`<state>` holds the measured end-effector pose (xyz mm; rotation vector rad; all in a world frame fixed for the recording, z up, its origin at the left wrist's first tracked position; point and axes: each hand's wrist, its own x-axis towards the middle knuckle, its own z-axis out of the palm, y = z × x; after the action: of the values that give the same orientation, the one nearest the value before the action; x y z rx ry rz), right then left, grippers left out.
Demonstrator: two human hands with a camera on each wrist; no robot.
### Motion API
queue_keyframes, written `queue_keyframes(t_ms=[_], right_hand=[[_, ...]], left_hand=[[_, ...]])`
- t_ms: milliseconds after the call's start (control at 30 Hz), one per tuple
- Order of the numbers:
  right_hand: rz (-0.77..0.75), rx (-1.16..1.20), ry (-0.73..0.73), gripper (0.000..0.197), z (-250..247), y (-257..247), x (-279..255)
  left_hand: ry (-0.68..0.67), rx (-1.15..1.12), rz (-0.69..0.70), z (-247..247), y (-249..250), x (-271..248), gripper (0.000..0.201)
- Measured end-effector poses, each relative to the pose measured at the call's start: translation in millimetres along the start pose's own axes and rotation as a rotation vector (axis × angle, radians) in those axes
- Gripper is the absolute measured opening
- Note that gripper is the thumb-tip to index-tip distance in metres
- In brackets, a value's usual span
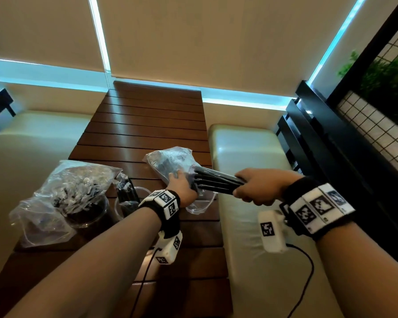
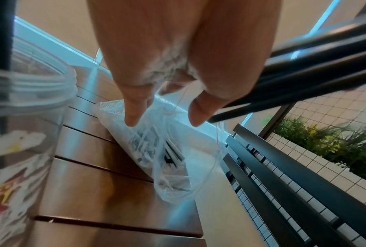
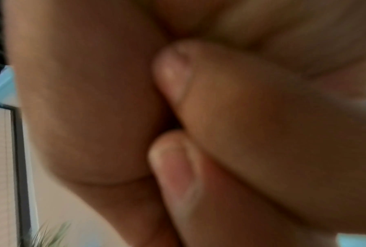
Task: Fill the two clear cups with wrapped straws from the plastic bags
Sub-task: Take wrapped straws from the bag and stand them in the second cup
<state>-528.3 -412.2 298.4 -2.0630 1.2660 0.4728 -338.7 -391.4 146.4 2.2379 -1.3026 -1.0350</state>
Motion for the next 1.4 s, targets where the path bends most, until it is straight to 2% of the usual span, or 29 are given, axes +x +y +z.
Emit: queue_keyframes(t_ms=[100,200,300,367,400,467,533,567,633,667,733,833,867,933,1000,1100,1167,1233,1300,1333,1400], right_hand=[[-0.033,0.065,-0.002,0.012,-14.3,9.8,-26.1],[-0.081,0.168,-0.001,0.008,-25.5,11.4,-43.7],[-0.175,0.269,0.107,0.008,-21.7,2.1,-36.2],[-0.255,0.276,0.225,0.012,-5.9,-10.1,-17.5],[-0.299,0.258,0.303,0.013,5.6,-16.7,-4.8],[-0.37,0.235,0.477,0.016,30.5,-29.9,18.0],[-0.459,0.296,0.596,0.029,54.1,-41.2,37.5],[-0.504,0.328,0.62,0.038,65.8,-46.1,46.0],[-0.576,0.32,0.647,0.045,86.1,-55.4,60.3],[-0.598,0.307,0.653,0.043,95.0,-59.9,65.1],[-0.614,0.323,0.624,0.035,109.9,-68.8,72.0],[-0.659,0.313,0.504,0.039,119.3,-76.5,77.9],[-0.702,0.259,0.462,0.047,117.4,-77.1,77.9],[-0.752,0.247,0.393,0.061,102.6,-76.6,74.2],[-0.78,0.365,0.516,0.059,74.8,-80.6,61.5],[-0.918,0.593,0.854,0.046,23.1,-102.0,30.7],[-1.026,0.535,0.976,0.043,-0.6,-124.9,10.3],[-1.03,0.32,0.93,0.044,-6.5,-146.4,3.2],[-0.963,0.069,0.828,0.052,-0.6,-162.4,3.2],[-0.947,0.0,0.812,0.055,4.1,-166.7,5.3],[-1.011,0.049,0.766,0.052,11.9,-169.9,10.0]], left_hand=[[0.031,-0.013,-0.017,1.0,-2.8,-0.8,0.091],[0.111,0.024,-0.043,-5.4,1.6,-9.2,0.084],[0.287,0.001,0.094,-14.8,14.3,-21.6,0.055],[0.315,-0.294,0.211,-25.5,28.2,-35.6,0.043],[0.251,-0.508,0.259,-34.8,36.6,-45.5,0.044],[0.025,-0.907,0.323,-53.1,45.4,-62.5,0.055],[-0.116,-1.113,0.342,-68.7,42.6,-75.5,0.051],[-0.119,-1.159,0.329,-74.0,38.9,-78.6,0.047],[-0.069,-1.269,0.261,-81.6,32.0,-82.4,0.065],[-0.002,-1.324,0.219,-84.3,30.5,-83.0,0.072],[0.169,-1.389,0.141,-89.3,27.6,-81.1,0.062],[0.412,-1.266,0.094,-93.5,24.7,-84.3,0.03],[0.47,-1.177,0.115,-95.2,23.4,-87.7,0.025],[0.539,-1.022,0.189,-100.2,19.7,-94.6,0.028],[0.596,-0.875,0.277,-106.0,14.9,-99.9,0.035],[0.643,-0.663,0.345,-109.1,10.2,-103.6,0.04],[0.639,-0.565,0.364,-107.2,13.2,-111.8,0.037],[0.617,-0.503,0.432,-107.3,17.6,-117.4,0.032],[0.625,-0.373,0.462,-110.6,20.2,-116.6,0.011],[0.621,-0.334,0.46,-112.8,20.8,-117.0,0.007],[0.62,-0.352,0.466,-114.1,11.4,-112.4,0.019]])
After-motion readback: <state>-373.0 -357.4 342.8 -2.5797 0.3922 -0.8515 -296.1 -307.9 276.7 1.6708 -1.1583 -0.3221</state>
